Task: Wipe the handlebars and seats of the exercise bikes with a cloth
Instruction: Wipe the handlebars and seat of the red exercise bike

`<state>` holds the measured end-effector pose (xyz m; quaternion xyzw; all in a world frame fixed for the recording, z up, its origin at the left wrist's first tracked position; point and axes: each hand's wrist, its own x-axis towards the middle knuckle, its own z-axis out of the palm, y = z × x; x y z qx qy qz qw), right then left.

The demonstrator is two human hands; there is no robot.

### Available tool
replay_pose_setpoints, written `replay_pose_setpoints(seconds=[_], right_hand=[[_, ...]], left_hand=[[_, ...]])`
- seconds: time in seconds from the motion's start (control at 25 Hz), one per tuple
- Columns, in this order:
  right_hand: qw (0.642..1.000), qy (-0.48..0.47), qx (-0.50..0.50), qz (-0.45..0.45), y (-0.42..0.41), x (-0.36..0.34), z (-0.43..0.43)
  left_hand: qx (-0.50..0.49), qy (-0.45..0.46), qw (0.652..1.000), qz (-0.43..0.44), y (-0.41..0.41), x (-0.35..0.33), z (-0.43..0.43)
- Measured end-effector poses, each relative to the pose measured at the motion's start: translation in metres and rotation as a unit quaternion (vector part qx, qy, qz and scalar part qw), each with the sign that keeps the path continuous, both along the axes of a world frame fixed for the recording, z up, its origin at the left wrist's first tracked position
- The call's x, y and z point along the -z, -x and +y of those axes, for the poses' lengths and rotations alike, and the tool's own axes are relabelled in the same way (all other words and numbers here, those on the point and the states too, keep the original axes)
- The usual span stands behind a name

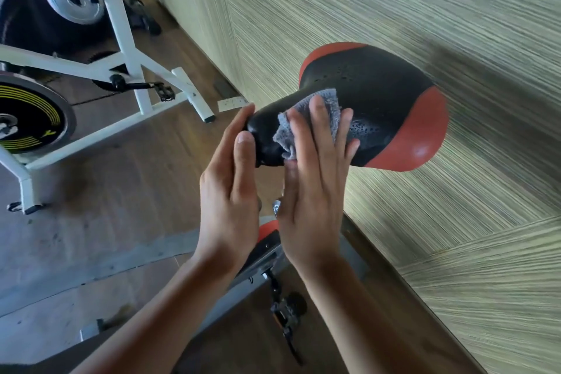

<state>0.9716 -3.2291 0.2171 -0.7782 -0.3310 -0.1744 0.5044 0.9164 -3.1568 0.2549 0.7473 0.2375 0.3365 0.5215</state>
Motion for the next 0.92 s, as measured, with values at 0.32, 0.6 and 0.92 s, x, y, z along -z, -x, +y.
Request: replay_pose_setpoints(seconds=[0.32,0.6,0.92], right_hand=[[0.971,0.143,0.165,-0.096,-0.047,0.007,-0.041],[0.994,0.035,0.098,0.043,-0.059,-0.005,-0.080],[0.962,-0.035,0.057,0.264,-0.110,-0.039,-0.106]], left_hand=[[-0.037,-0.331,0.941,0.063,0.001,-0.002,-0.030],[-0.041,-0.377,0.918,0.114,0.000,-0.001,-0.035],[-0.088,-0.340,0.923,0.157,-0.004,-0.014,-0.050]])
